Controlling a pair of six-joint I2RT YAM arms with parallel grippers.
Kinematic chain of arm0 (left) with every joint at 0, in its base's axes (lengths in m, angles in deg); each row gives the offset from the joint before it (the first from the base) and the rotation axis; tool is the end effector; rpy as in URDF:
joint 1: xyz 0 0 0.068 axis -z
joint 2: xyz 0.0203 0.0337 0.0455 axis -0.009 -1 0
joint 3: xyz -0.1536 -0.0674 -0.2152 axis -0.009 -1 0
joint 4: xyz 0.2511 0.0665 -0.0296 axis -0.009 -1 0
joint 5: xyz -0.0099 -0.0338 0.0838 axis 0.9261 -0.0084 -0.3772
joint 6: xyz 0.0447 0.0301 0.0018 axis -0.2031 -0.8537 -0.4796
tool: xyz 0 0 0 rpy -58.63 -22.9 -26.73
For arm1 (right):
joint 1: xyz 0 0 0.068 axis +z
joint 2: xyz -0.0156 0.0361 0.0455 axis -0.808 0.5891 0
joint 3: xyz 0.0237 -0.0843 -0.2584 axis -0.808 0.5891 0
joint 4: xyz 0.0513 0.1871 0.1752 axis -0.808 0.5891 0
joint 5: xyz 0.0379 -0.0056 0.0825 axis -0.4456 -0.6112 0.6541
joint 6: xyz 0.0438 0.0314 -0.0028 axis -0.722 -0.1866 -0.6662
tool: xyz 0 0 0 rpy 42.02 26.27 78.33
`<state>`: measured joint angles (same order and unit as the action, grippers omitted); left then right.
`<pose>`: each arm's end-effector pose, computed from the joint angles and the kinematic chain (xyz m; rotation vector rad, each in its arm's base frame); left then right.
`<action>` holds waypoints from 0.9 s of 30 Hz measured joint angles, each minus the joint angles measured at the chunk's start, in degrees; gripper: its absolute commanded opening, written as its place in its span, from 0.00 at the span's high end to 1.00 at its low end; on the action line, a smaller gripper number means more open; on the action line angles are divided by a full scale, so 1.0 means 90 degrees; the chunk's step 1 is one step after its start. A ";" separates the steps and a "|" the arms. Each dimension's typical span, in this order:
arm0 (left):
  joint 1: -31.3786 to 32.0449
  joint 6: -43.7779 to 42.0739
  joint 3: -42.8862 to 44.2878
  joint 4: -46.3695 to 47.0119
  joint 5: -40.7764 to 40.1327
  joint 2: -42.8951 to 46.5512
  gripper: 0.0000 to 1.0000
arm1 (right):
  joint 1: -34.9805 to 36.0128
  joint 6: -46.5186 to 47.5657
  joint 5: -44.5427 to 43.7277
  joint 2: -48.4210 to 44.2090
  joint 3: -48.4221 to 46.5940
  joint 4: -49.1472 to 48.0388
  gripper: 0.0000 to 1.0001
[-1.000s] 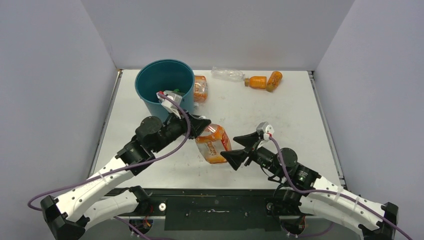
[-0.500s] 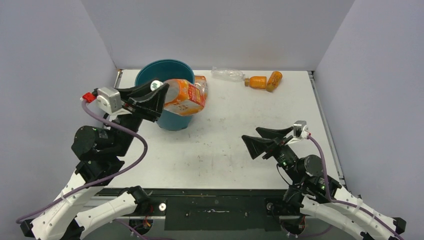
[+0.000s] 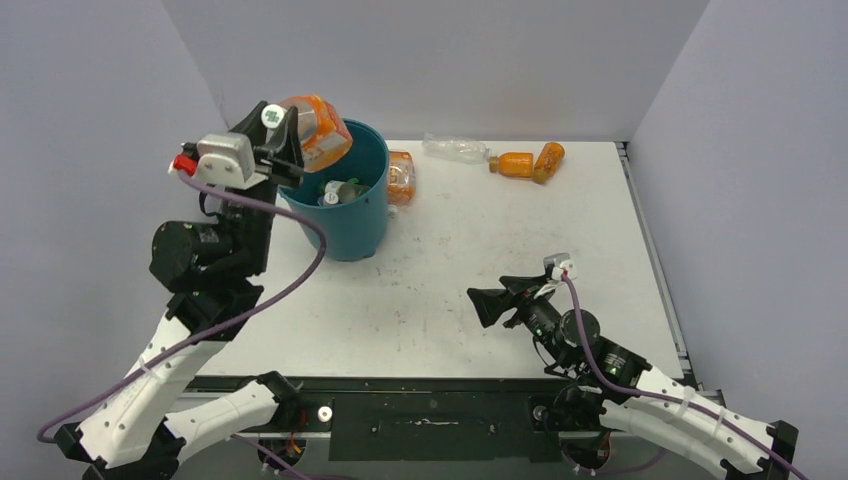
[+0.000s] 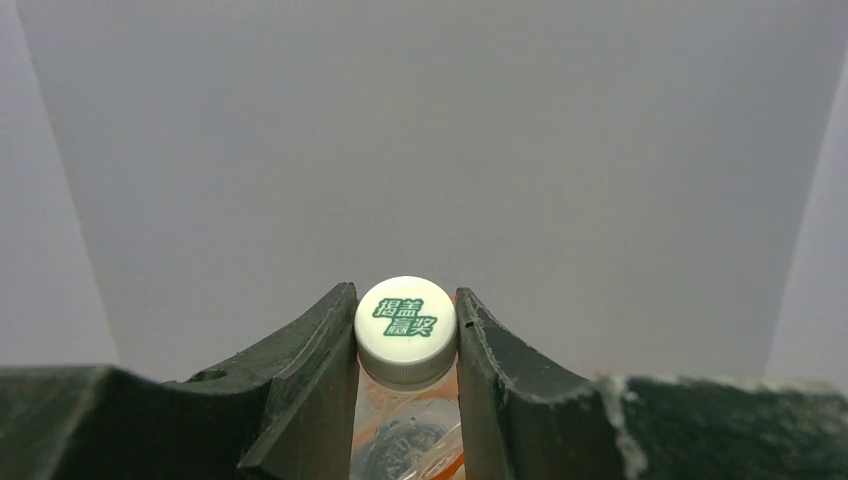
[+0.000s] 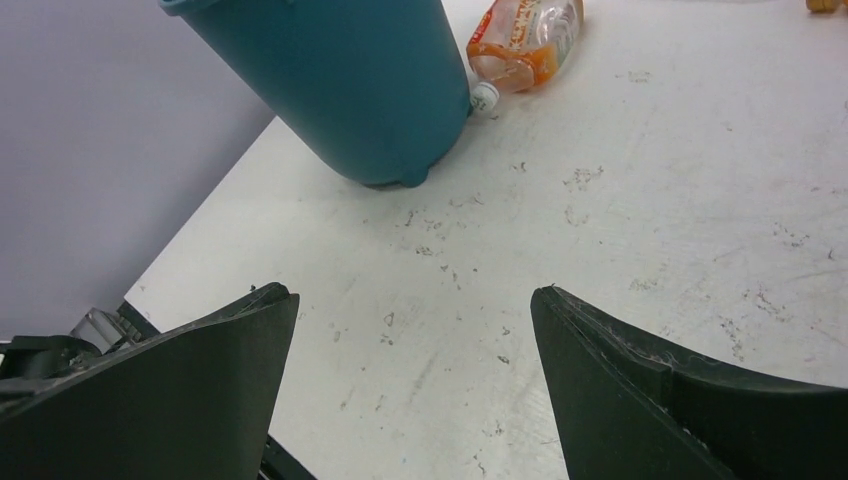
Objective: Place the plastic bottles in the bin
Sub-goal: Place the plastic bottle in the trash bin.
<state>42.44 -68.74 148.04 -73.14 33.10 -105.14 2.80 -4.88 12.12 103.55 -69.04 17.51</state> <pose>0.1129 -0.0840 0.5310 0.0876 0.9869 -0.2110 0.0843 0.1101 0.2628 -0.1715 1.6929 0.9244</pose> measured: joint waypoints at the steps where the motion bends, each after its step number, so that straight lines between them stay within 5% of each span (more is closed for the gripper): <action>1: -0.0170 -0.0002 0.0160 0.0002 0.0012 -0.0177 1.00 | 0.0000 -0.0012 0.0005 0.0032 0.0024 0.0000 0.10; 14: -0.2788 0.2050 0.0678 -0.0461 0.0937 -0.1331 1.00 | 0.0000 -0.0007 -0.0010 0.0087 0.0095 -0.0032 0.10; 27: -0.2946 0.2361 -0.0002 -0.0449 0.1416 -0.1647 1.00 | 0.0002 -0.0007 -0.0058 -0.0129 0.0355 -0.0044 0.10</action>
<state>15.93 -47.49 148.02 -77.18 45.84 -119.96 2.82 -4.95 11.59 102.39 -65.85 17.12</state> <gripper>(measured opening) 0.330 0.897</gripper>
